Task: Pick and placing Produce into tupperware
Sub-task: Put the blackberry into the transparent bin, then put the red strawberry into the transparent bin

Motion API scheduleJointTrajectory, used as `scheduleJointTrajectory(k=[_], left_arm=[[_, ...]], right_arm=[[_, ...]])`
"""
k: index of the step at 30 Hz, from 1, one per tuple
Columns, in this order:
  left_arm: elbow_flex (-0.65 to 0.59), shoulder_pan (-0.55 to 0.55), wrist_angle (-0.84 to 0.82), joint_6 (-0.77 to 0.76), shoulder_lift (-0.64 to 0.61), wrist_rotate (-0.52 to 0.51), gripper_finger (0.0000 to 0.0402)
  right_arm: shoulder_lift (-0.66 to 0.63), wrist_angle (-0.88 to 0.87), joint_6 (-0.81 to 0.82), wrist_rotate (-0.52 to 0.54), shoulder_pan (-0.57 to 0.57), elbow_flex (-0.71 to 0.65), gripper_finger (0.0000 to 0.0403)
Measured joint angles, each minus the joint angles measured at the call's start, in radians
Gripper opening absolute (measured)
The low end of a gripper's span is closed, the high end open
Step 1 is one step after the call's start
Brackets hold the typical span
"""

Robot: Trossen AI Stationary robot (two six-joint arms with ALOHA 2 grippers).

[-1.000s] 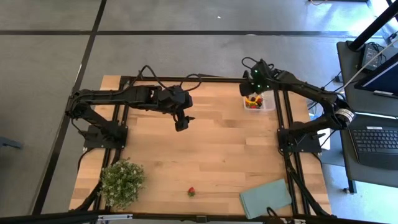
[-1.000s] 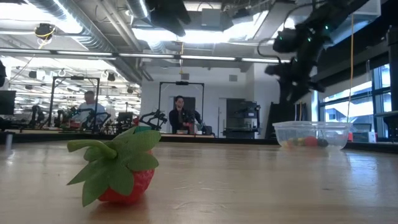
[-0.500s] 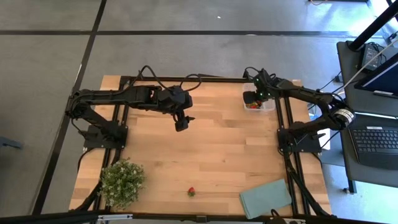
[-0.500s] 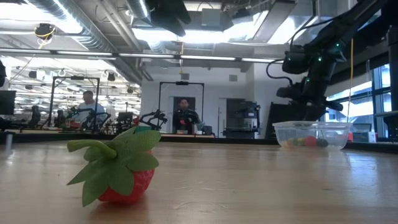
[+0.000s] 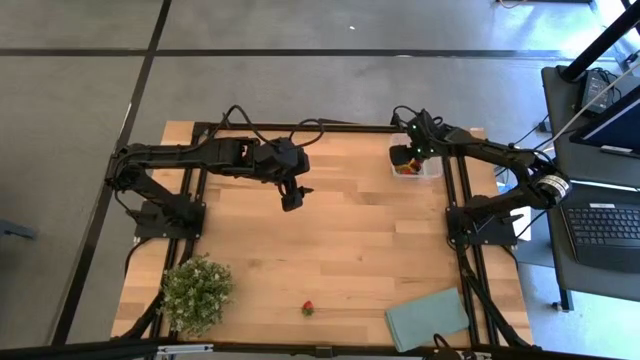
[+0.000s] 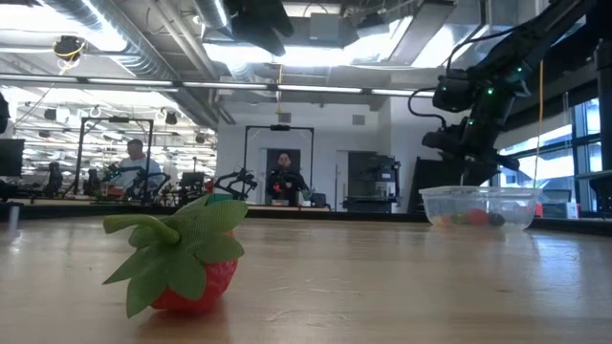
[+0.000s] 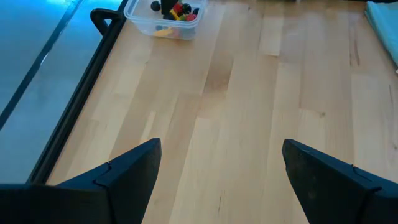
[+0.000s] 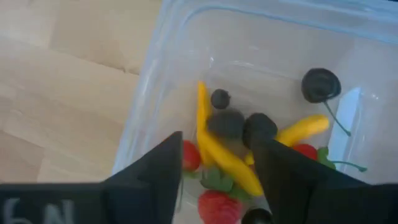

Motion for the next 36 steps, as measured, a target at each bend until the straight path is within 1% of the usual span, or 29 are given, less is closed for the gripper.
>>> scheduleJointTrajectory(k=[6,8,11,14,16,19,21,25,29,31,33,36], left_arm=[[0.0,-0.001,0.0,0.0,0.0,0.0,0.0326],[0.0,-0.007,0.0,0.0,0.0,0.002,0.0326],[0.0,-0.024,-0.001,0.0,0.0,0.029,0.0326],[0.0,-0.045,-0.006,0.0,0.0,0.081,0.0326],[0.0,-0.061,-0.007,0.006,0.0,0.129,0.0326],[0.0,-0.083,-0.009,0.008,0.0,0.208,0.0326],[0.0,-0.096,-0.009,0.008,0.0,0.233,0.0326],[0.0,-0.123,-0.047,0.008,0.0,0.237,0.0326],[0.0,-0.144,-0.119,0.001,0.0,0.232,0.0326],[0.0,-0.153,-0.167,-0.023,0.0,0.206,0.0326],[0.0,-0.163,-0.235,-0.051,-0.007,0.151,0.0326],[0.0,-0.172,-0.314,-0.094,-0.015,0.073,0.0326]], right_arm=[[0.0,-0.001,0.0,-0.001,0.0,0.024,0.0262],[-0.001,0.0,-0.032,-0.029,0.003,0.05,0.0278],[-0.009,-0.003,-0.152,-0.141,0.03,0.105,0.0289],[-0.021,0.0,-0.214,-0.256,0.085,0.171,0.0292],[-0.026,0.001,-0.255,-0.307,0.135,0.214,0.0292],[-0.027,-0.001,-0.315,-0.349,0.236,0.274,0.0292],[-0.027,0.0,-0.364,-0.35,0.32,0.304,0.0292],[-0.027,0.012,-0.465,-0.34,0.495,0.34,0.0292],[-0.026,0.076,-0.475,-0.317,0.673,0.342,0.0292],[-0.02,0.121,-0.475,-0.304,0.757,0.342,0.0292],[-0.009,0.169,-0.475,-0.234,0.842,0.342,0.0292],[0.021,0.245,-0.511,-0.088,0.956,0.342,0.0292]])
